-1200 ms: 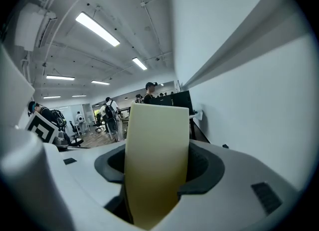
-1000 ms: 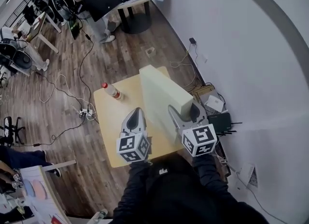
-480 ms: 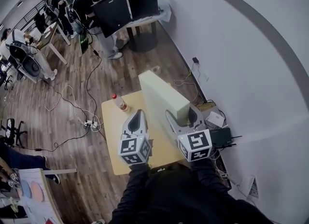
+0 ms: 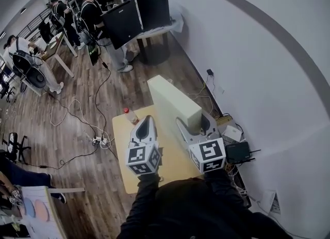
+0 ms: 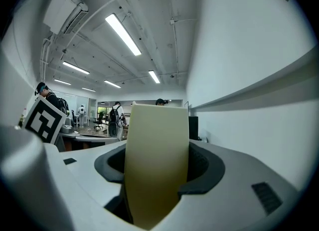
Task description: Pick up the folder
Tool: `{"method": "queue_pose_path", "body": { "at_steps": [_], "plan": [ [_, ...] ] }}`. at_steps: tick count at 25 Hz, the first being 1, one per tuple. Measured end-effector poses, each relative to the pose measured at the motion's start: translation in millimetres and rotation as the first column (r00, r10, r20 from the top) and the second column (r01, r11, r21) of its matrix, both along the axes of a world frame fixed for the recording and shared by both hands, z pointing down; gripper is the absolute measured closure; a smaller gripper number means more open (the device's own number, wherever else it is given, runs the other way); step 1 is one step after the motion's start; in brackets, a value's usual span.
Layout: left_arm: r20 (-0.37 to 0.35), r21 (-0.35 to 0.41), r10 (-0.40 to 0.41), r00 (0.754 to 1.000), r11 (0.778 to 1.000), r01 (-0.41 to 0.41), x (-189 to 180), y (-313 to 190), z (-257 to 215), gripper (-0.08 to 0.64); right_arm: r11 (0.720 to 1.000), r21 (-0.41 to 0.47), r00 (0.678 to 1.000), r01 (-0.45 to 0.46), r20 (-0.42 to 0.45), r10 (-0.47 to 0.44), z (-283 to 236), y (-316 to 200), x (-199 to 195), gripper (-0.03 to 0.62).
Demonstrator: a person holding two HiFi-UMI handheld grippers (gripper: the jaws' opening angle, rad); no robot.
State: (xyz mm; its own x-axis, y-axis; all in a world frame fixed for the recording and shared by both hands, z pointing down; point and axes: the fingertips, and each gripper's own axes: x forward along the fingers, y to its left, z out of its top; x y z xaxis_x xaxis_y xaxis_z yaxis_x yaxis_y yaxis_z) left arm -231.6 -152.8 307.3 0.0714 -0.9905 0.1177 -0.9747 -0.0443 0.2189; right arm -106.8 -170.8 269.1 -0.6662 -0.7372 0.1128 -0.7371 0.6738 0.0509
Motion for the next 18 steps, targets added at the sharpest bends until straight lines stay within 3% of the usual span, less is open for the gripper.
{"method": "queue_pose_path", "body": {
  "at_steps": [18],
  "plan": [
    [-0.018,-0.01,-0.005,1.0,1.0,0.005,-24,-1,8,0.526,1.0,0.009,1.0,0.028,-0.01,-0.028,2,0,-30,0.308]
  ]
}}
